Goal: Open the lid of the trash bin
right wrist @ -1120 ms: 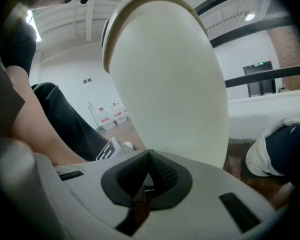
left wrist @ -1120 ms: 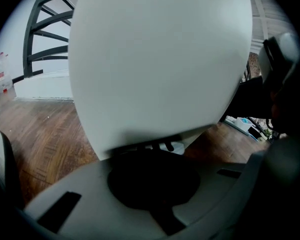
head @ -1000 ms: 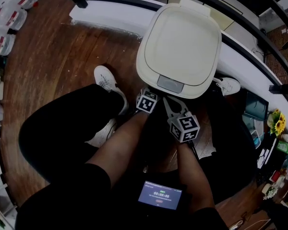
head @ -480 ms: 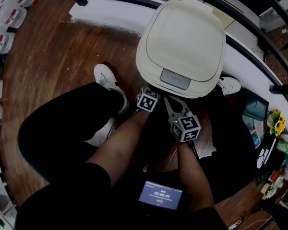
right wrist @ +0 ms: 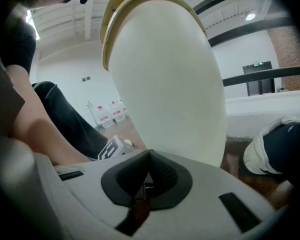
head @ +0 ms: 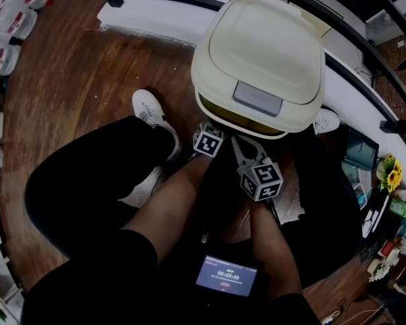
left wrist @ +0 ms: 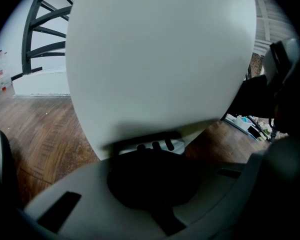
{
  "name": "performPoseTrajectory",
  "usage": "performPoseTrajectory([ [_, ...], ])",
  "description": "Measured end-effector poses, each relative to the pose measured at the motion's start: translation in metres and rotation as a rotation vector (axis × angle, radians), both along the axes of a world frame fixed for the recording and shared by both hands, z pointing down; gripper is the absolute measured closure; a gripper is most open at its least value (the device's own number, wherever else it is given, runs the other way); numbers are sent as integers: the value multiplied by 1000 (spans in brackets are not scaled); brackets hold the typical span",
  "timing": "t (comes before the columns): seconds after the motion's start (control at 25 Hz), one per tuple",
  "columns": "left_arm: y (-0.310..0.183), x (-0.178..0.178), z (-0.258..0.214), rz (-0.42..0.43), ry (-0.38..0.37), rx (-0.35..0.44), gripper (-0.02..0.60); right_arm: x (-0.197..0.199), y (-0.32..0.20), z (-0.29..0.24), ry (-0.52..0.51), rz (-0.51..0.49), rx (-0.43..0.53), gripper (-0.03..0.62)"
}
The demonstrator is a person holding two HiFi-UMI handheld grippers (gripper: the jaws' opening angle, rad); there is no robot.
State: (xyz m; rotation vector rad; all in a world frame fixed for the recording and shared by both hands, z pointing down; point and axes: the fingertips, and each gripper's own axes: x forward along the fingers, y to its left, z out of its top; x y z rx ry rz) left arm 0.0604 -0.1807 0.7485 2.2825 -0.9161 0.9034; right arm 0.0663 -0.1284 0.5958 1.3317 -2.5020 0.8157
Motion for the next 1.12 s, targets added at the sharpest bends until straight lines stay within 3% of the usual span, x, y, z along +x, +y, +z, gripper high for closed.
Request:
performPoseTrajectory([
  [1.12, -1, -1, 19, 6, -28, -41, 543, 6, -2, 5, -7, 27, -7, 566],
])
